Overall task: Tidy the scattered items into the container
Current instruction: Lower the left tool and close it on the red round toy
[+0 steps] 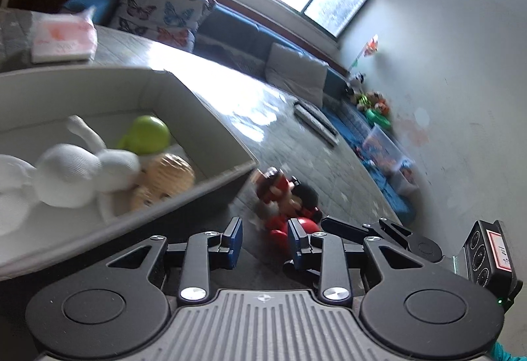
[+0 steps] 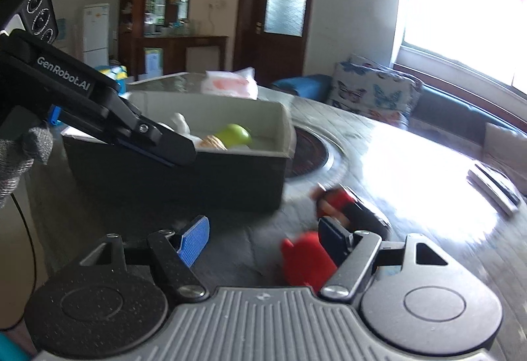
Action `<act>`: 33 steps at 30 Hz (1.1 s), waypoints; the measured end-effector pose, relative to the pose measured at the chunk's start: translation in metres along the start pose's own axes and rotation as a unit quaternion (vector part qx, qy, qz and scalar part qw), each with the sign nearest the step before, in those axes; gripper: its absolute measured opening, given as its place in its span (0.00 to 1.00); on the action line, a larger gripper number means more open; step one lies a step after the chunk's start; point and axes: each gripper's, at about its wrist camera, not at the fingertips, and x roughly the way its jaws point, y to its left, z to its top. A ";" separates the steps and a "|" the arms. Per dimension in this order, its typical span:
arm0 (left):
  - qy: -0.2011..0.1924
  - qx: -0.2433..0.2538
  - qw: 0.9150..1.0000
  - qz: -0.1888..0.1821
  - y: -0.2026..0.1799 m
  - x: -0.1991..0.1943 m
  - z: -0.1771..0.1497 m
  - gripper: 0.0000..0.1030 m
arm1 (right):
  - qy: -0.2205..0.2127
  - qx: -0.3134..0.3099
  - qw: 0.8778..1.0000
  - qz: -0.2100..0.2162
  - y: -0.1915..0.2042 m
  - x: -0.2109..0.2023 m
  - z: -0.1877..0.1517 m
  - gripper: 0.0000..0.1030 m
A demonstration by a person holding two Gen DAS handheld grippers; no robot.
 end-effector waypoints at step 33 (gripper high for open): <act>0.087 -0.015 0.995 -0.042 -0.018 0.090 0.005 0.35 | 0.039 0.085 0.996 0.013 -0.037 0.027 -0.029 0.56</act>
